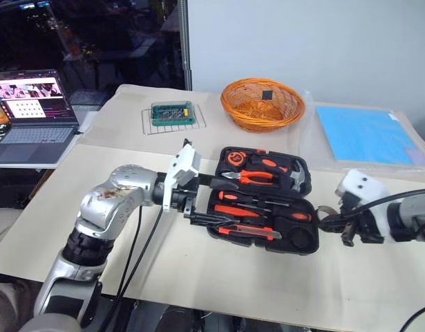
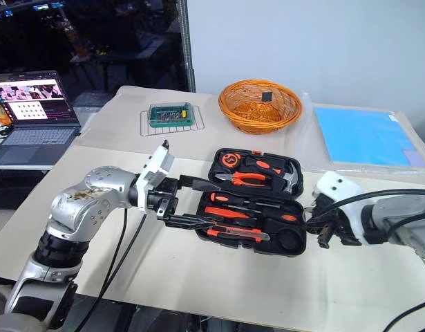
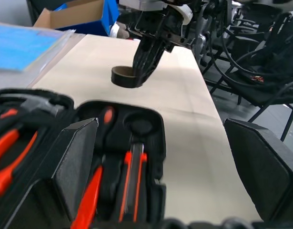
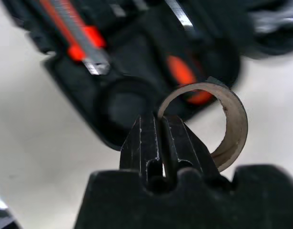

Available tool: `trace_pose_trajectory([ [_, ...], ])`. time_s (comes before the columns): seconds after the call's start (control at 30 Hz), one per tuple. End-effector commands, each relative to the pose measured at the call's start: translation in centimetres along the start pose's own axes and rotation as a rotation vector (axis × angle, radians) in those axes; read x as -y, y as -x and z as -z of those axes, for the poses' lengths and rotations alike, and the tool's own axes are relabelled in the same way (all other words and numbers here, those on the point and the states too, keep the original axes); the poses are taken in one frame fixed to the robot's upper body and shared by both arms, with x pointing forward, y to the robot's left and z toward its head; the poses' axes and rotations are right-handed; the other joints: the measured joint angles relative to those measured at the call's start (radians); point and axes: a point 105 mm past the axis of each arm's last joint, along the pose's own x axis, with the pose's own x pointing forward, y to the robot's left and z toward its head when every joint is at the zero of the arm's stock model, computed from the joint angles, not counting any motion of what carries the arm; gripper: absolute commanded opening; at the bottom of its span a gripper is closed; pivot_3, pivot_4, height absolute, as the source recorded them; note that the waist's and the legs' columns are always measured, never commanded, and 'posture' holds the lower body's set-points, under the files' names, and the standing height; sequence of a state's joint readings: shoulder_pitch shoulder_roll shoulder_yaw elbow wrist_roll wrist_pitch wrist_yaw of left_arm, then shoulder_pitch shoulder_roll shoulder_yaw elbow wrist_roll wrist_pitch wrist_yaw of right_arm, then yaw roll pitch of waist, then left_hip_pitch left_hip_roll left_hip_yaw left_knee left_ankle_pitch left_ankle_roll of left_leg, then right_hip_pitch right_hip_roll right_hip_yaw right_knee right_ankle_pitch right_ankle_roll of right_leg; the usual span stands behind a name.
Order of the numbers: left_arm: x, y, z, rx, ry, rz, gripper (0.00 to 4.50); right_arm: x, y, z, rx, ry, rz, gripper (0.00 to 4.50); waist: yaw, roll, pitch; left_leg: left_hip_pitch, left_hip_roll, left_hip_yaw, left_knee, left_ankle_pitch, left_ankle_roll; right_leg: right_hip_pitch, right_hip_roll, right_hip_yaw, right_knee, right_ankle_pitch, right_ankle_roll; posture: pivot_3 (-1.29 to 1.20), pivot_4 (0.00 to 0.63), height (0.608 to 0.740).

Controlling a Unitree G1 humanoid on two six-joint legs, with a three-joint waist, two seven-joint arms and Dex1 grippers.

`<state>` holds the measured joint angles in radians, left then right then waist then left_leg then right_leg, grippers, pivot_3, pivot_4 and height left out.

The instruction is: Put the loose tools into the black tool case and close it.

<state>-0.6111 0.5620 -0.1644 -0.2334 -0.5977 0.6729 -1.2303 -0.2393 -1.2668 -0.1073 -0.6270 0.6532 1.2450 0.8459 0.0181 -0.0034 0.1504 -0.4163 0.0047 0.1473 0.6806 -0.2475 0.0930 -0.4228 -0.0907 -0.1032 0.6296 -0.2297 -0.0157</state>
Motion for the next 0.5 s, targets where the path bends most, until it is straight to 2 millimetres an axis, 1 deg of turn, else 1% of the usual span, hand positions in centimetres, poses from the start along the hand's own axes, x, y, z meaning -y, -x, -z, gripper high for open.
trace_pose_trajectory([
  [0.03,0.6,0.4,-1.3,0.032,-0.049,0.003,4.5,-1.2,-0.9,-0.5,-0.021,0.052,-0.002,0.04,-0.002,-0.001,0.001,0.0,0.0,0.0,0.0,0.0,0.001,0.0,0.0,0.0,-0.001,0.001,-0.001,0.0,0.15,0.74],
  [0.1,0.8,0.5,-1.3,0.033,-0.045,0.004,4.5,-1.6,-1.6,0.0,-0.048,0.057,-0.015,0.04,-0.002,-0.002,0.001,-0.001,-0.001,0.0,0.0,-0.001,0.001,0.0,-0.001,0.0,-0.001,0.002,-0.002,0.0,0.15,0.74],
  [0.27,1.4,0.7,-1.0,0.028,-0.041,0.014,4.5,-2.4,-2.6,0.2,-0.059,0.051,-0.057,0.04,-0.006,-0.002,0.002,-0.001,-0.002,0.0,0.0,0.0,0.001,-0.001,-0.002,-0.001,-0.001,0.002,-0.002,0.0,0.15,0.74],
  [0.47,1.7,0.9,-0.8,0.019,-0.038,0.016,4.5,-2.8,-3.7,1.1,-0.095,0.042,-0.087,0.04,-0.005,-0.002,0.002,-0.001,-0.002,0.0,0.0,0.0,0.0,0.0,-0.002,-0.001,0.0,0.001,0.0,0.0,0.15,0.74],
  [0.5,1.7,0.9,-0.7,0.016,-0.039,0.014,4.5,-2.9,-3.9,1.2,-0.098,0.04,-0.094,0.58,-0.005,-0.002,0.002,-0.001,-0.002,0.0,0.0,0.0,0.0,0.0,-0.002,-0.002,0.0,0.001,0.0,0.0,0.15,0.74],
])
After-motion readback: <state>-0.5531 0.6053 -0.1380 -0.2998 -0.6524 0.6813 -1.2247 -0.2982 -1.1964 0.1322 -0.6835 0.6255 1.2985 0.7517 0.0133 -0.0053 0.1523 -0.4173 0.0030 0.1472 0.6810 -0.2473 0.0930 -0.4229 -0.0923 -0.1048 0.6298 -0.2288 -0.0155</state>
